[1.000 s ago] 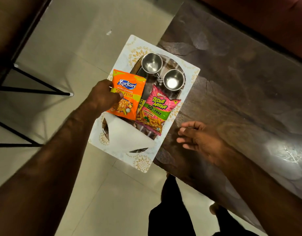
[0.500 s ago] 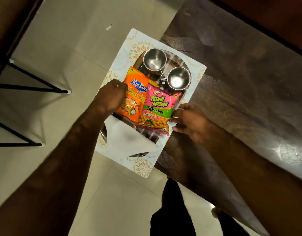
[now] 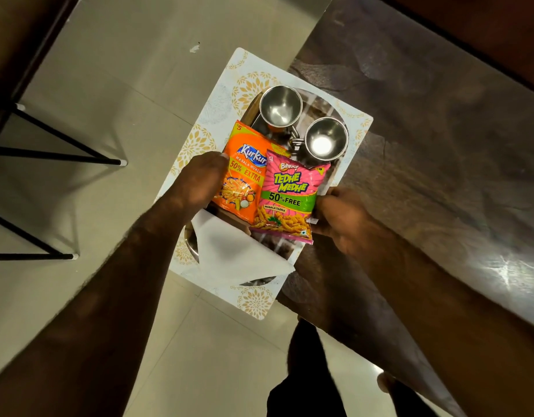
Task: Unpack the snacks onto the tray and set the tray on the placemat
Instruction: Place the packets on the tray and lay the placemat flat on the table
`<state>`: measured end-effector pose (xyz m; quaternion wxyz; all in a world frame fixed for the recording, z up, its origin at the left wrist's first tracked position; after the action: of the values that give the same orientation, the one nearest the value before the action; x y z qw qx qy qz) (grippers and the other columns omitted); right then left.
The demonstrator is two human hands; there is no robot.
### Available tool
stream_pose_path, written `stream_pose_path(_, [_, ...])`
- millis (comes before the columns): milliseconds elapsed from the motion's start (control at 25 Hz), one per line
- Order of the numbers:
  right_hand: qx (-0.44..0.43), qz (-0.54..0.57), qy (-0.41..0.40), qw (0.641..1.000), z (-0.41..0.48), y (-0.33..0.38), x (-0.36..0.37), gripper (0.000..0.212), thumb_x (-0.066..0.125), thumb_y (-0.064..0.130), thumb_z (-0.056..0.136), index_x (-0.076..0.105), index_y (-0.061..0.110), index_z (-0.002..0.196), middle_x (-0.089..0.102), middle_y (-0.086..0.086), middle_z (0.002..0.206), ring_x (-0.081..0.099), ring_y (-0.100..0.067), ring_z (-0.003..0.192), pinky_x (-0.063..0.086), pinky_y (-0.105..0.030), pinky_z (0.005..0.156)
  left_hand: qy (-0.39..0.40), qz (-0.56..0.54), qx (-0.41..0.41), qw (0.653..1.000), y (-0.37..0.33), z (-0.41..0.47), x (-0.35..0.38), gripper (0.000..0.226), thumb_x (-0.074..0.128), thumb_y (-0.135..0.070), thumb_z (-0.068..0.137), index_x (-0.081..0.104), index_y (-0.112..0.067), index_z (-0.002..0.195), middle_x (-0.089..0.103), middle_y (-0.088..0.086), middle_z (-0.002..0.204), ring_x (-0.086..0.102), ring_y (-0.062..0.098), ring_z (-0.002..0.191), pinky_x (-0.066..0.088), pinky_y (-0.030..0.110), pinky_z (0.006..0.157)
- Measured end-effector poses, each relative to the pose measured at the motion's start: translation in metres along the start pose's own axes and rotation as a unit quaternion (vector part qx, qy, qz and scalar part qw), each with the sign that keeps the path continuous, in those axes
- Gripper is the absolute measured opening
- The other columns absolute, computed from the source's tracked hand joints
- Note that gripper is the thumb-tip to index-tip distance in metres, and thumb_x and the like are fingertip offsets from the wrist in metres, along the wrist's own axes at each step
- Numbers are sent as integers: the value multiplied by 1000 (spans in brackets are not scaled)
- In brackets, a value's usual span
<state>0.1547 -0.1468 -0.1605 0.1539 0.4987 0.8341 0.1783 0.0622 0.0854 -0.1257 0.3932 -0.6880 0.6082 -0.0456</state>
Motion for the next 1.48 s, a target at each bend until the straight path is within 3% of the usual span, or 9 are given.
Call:
stream_pose_path(120, [15,38,-2,999,2,-2,2,34,67,1,87,62,-9,119,72,-32,112,67,-32,90,55,-65,93,0,-30,-15,999,5,0,-1,37,38,-43,104,69,-22,101,72,8,112,70,17,96,54,32,82])
stream_pose_path(200, [14,49,-2,999,3,-5,3,29,68,-2,86,63,-10,114,71,-33,113,69,-34,88,57,-64,92,-28,-26,-11,999,10,2,-5,40,39,-40,104,70,-15,105,71,11,113,68,22,100,52,35,87])
stream_pose_path(360, [3,47,-26,999,10,-9,4,13,63,-8,88,67,4,87,77,-25,100,74,-40,89,62,-58,84,-180,174,18,968,19,10,-26,39,56,-24,92,59,-13,129,55,16,133,55,35,122,46,44,102])
stream_pose_path(560, [1,32,-38,999,16,-12,5,24,54,-9,92,67,11,86,73,-15,83,69,-27,69,62,-45,71,-173,198,-27,965,28,18,-34,58,70,-28,87,50,-7,137,58,18,134,56,38,123,48,48,102])
stream_pose_path(720, [4,30,-32,999,13,-10,6,25,49,-10,94,70,3,99,75,-20,94,71,-36,78,63,-53,77,-214,193,35,957,9,7,-44,27,71,-24,86,71,-7,106,73,13,106,68,35,97,55,40,80])
stream_pose_path(1120, [13,12,-54,998,9,-6,4,28,47,-13,92,66,-10,112,70,-37,113,67,-59,103,44,-82,87,-282,268,126,913,-67,-45,-92,25,67,-20,90,72,-16,114,64,12,112,59,34,107,50,44,83])
stream_pose_path(1320, [21,-28,-67,997,13,-1,3,23,52,-8,89,66,-12,107,68,-31,91,66,-38,78,55,-68,89,-298,309,162,889,-100,-71,-118,26,66,-22,91,70,-19,117,62,8,112,58,29,106,50,42,80])
stream_pose_path(1400, [17,-57,-62,996,9,5,-6,10,59,-6,87,68,-5,86,67,-26,81,64,-31,67,61,-47,72,-313,322,164,879,-111,-85,-125,25,65,-21,92,70,-21,117,61,7,112,59,28,106,47,38,76])
stream_pose_path(1480, [24,-100,-75,992,-1,11,-19,14,61,-5,88,64,2,76,61,-17,73,56,-26,62,47,-29,59,-328,330,160,871,-125,-102,-134,26,65,-21,93,69,-22,118,60,7,113,59,29,107,45,38,75])
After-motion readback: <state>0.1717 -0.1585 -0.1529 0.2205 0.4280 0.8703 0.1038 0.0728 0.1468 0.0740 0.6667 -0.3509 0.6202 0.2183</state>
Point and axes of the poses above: each hand's wrist, its own z-axis towards the middle knuckle, its own x-axis out of the palm, y = z × x, the point moved 2 cm from there along z, towards the middle knuckle
